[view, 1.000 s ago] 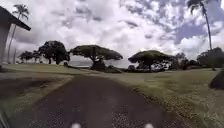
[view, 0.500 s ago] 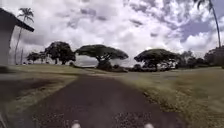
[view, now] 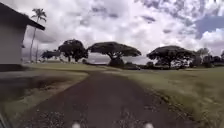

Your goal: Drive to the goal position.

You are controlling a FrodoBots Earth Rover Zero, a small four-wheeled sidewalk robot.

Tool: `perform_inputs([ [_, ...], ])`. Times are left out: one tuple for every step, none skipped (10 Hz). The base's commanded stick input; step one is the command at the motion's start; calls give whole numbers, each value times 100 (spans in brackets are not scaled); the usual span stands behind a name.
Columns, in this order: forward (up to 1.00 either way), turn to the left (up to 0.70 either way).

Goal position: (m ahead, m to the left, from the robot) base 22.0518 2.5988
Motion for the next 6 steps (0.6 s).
perform_inputs([
  [70,0],
  [70,0],
  [70,0],
  [70,0],
  [70,0],
  [70,0],
])
